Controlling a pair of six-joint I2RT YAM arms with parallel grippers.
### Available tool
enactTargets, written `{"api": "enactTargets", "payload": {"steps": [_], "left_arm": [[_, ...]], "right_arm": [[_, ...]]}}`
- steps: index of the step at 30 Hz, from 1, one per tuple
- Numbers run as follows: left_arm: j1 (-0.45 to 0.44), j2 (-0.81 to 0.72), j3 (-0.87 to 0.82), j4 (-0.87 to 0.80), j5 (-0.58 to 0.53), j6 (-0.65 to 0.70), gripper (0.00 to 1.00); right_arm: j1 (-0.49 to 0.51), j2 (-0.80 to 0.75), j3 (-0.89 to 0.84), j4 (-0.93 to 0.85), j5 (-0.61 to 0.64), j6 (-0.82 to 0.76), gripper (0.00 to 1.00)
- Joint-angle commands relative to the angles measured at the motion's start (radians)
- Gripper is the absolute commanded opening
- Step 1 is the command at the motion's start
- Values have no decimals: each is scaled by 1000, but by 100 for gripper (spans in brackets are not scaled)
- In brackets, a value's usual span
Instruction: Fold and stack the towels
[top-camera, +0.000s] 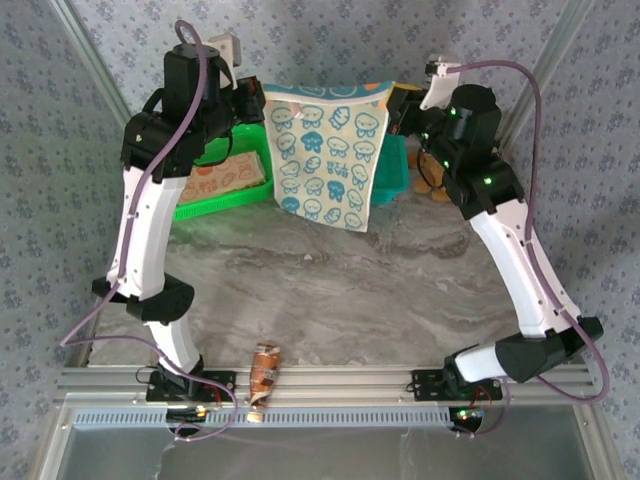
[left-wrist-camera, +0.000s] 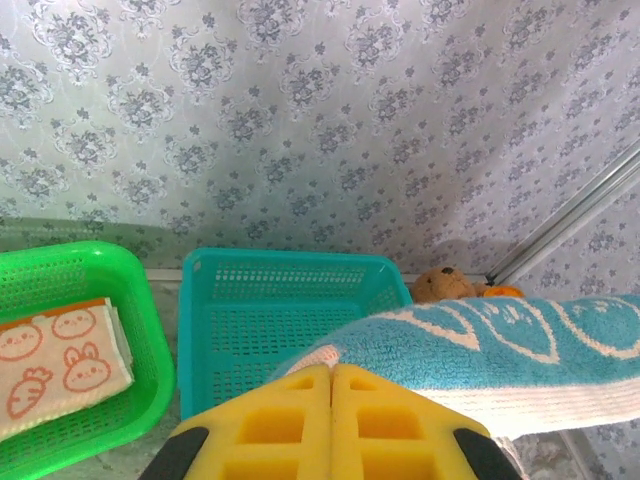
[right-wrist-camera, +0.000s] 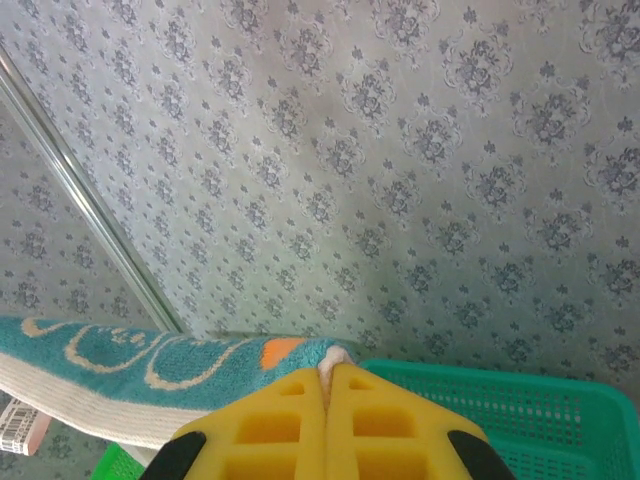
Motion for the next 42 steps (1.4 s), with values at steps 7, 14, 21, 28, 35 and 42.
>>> {"api": "enactTargets", "payload": {"steps": [7, 14, 21, 28, 35, 42], "left_arm": [[-34, -154, -116, -5, 20, 13, 0], [-160, -347, -348, 60, -82, 17, 0], [-316, -565, -638, 137, -218, -24, 0], [-406, -614, -700, 111, -303, -97, 0], [-209, -472, -700, 75, -154, -143, 0], [-12, -278, -843, 233, 95, -145, 0]], "right_arm": [[33, -136, -81, 29, 17, -12, 0], [135, -319, -199, -33, 95, -31, 0], [286, -497, -319, -129, 220, -30, 0], [328, -516, -347, -256, 304, 22, 0], [114, -345, -327, -277, 144, 104, 0], [-8, -97, -400, -74, -40, 154, 0]]}}
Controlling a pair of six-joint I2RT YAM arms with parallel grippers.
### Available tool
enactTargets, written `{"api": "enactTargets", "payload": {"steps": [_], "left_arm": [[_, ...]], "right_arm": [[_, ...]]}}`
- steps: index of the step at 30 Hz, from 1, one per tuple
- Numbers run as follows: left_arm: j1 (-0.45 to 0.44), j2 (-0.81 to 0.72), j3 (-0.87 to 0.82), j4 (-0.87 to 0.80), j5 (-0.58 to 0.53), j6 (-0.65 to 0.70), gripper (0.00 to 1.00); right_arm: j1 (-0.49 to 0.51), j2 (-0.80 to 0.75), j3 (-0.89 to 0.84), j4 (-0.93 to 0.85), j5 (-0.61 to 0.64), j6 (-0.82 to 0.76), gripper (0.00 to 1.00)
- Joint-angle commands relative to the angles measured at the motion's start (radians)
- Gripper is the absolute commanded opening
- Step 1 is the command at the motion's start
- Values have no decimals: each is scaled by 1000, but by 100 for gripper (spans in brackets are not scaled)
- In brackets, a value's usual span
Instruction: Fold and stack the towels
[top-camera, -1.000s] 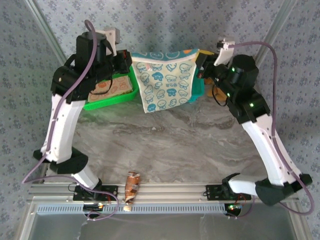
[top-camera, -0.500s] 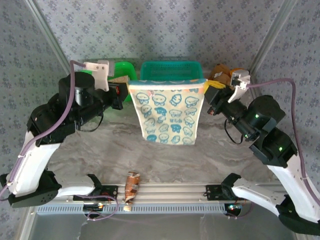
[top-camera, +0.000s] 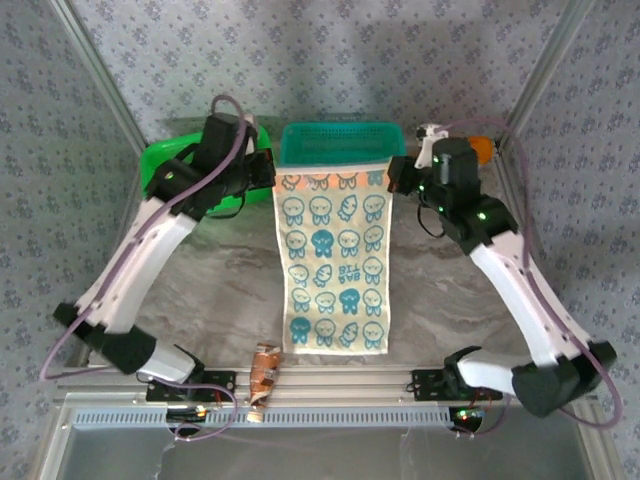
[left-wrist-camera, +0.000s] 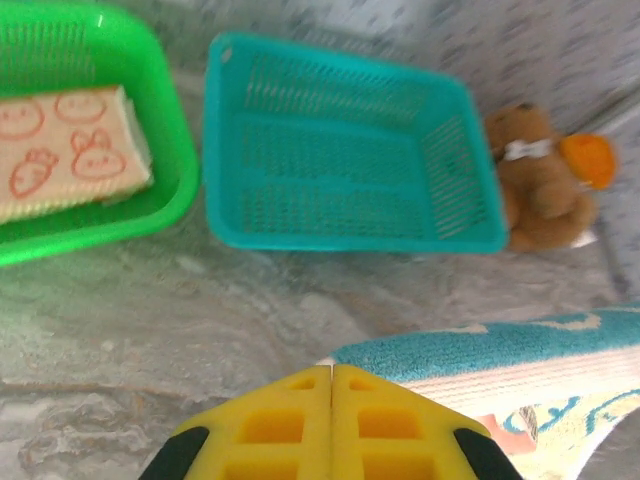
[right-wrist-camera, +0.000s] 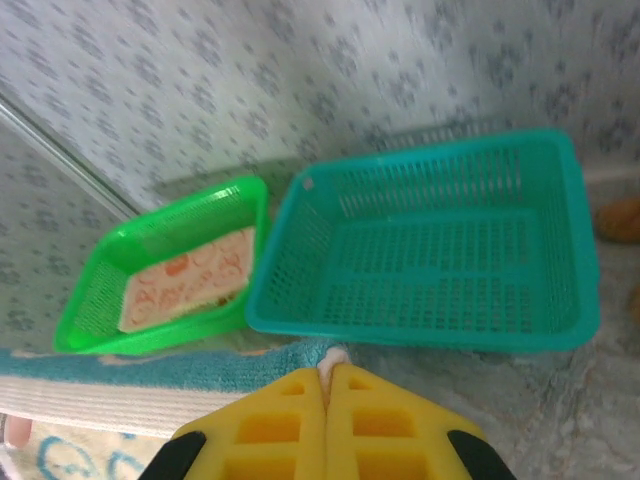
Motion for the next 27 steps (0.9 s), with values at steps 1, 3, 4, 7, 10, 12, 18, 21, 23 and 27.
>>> {"api": "enactTargets", "payload": {"steps": [1, 3, 4, 7, 10, 12, 18, 21, 23, 27], "left_arm": [[75, 81, -20, 87, 124, -4, 0], [99, 155, -10, 127, 162, 14, 0], [111, 197, 7, 139, 176, 23, 0], [134, 319, 81, 115, 211, 39, 0], [139, 384, 106, 89, 232, 38, 0], [137, 383, 69, 96, 242, 27, 0], [137, 297, -135, 161, 262, -34, 0], [130, 233, -253, 199, 266, -68, 0], [121, 193, -322, 218, 273, -91, 0], [94, 132, -418, 226, 263, -125, 0]], "right_arm": [[-35, 104, -22, 116, -78, 20, 0], [-59, 184, -31, 171, -103, 13, 0], [-75, 229, -26, 189, -118, 12, 0], [-114, 325, -9, 225, -153, 14, 0], [-133, 383, 1, 223, -191, 29, 0], [-136, 390, -12, 212, -204, 32, 0], [-133, 318, -161, 209, -207, 54, 0], [-126, 266, -263, 206, -208, 70, 0], [-121, 231, -317, 204, -202, 76, 0], [-109, 171, -409, 185, -207, 93, 0]]}}
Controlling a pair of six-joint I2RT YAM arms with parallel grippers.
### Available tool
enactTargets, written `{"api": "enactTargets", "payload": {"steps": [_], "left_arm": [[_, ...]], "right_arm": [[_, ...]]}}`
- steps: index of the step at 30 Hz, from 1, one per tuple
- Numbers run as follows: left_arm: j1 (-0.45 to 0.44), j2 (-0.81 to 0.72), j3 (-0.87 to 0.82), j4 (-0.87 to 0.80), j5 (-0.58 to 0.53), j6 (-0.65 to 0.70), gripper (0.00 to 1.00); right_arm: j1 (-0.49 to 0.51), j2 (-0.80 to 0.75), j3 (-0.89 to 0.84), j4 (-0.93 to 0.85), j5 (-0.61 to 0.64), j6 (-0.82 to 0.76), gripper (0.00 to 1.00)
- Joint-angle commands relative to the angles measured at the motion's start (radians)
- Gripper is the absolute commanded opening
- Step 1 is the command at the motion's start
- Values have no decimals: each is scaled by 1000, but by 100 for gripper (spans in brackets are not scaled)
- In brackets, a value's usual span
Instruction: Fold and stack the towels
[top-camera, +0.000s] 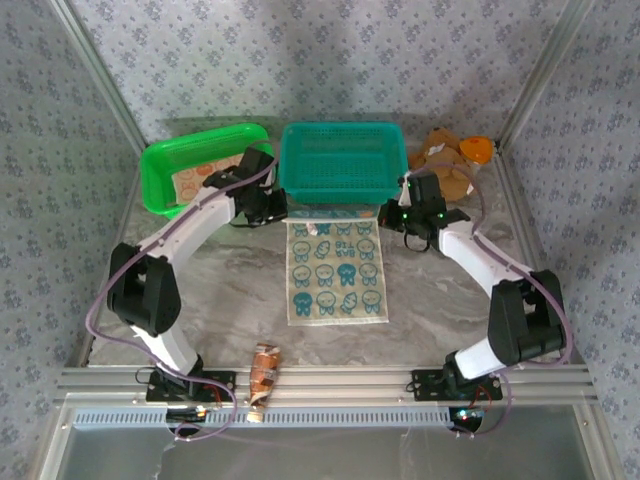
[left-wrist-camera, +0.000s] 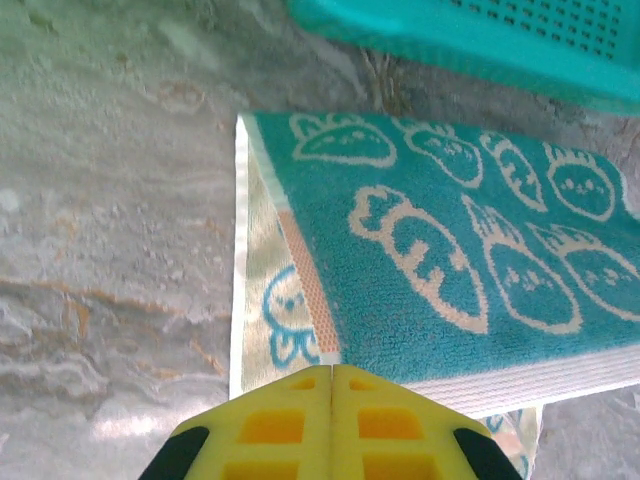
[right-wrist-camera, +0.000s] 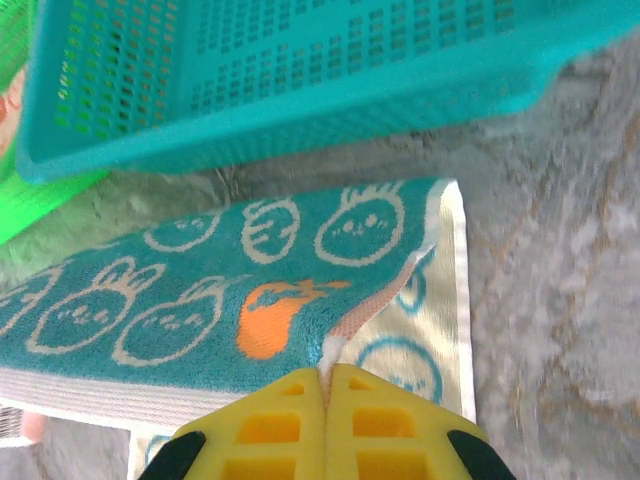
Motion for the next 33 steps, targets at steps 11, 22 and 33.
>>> {"api": "enactTargets", "payload": {"steps": [11, 22, 33], "left_arm": [[-127, -262, -295, 33, -51, -165, 0], [-262, -371, -463, 34, -85, -279, 0], [-335, -409, -517, 32, -96, -330, 0]], "right_arm": [[78, -279, -247, -122, 41, 82, 0], [169, -451, -379, -231, 101, 119, 0], [209, -529, -396, -306, 145, 155, 0]]}}
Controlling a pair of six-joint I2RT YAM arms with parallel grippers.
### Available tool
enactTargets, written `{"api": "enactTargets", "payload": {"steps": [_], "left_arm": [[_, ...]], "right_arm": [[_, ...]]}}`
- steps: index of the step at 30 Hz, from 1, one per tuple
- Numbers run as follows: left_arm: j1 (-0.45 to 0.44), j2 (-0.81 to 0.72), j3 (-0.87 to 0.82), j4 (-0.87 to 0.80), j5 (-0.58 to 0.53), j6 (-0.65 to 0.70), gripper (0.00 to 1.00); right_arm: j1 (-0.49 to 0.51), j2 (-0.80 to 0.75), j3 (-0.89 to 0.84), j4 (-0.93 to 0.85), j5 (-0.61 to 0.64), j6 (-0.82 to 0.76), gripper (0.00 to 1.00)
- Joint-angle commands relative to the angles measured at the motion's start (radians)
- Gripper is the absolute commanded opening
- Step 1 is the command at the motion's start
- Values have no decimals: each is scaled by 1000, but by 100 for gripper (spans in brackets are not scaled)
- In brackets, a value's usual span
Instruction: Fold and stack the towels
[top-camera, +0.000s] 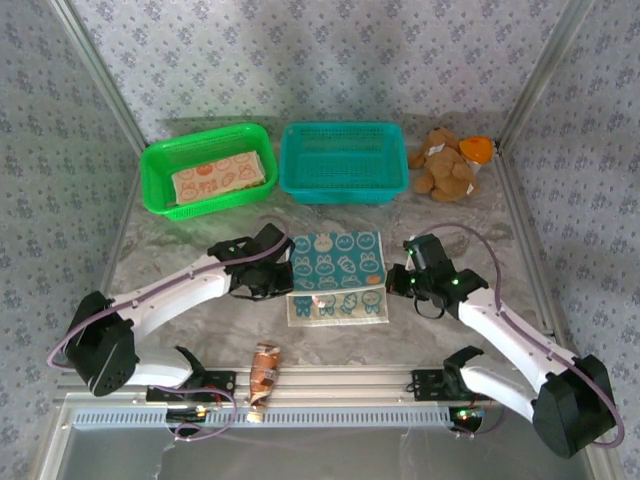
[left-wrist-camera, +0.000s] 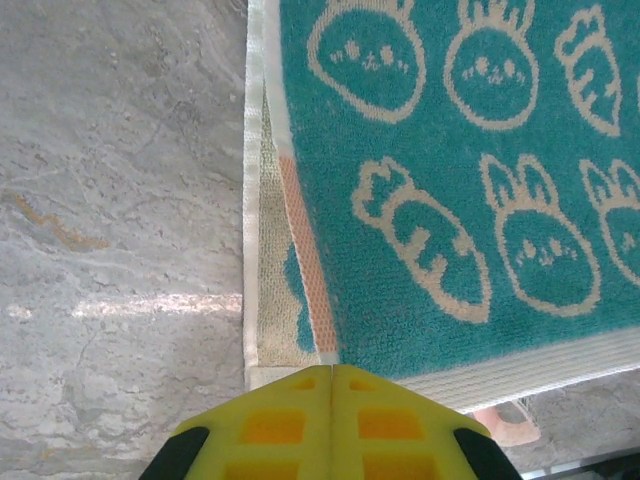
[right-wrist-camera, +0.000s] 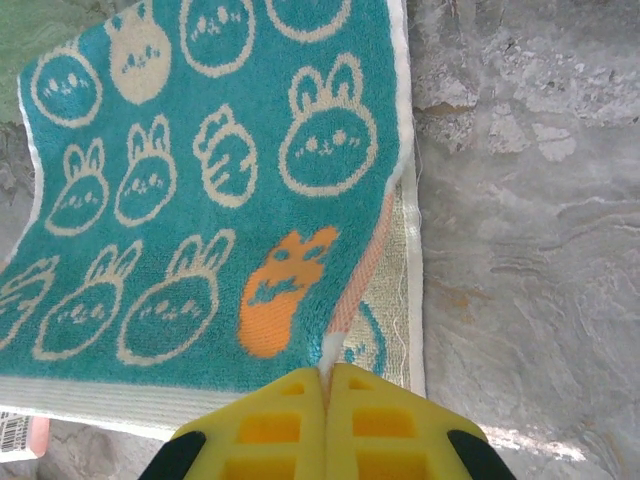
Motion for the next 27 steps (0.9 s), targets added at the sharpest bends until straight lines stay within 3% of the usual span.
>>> {"api": "enactTargets", "payload": {"steps": [1, 27], "left_arm": [[-9, -49, -6, -7, -31, -25, 0], [-42, 82, -125, 89, 20, -33, 0]], "right_arm": [[11, -39, 1, -67, 48, 20, 0], [103, -14, -182, 20, 40, 106, 0]]}}
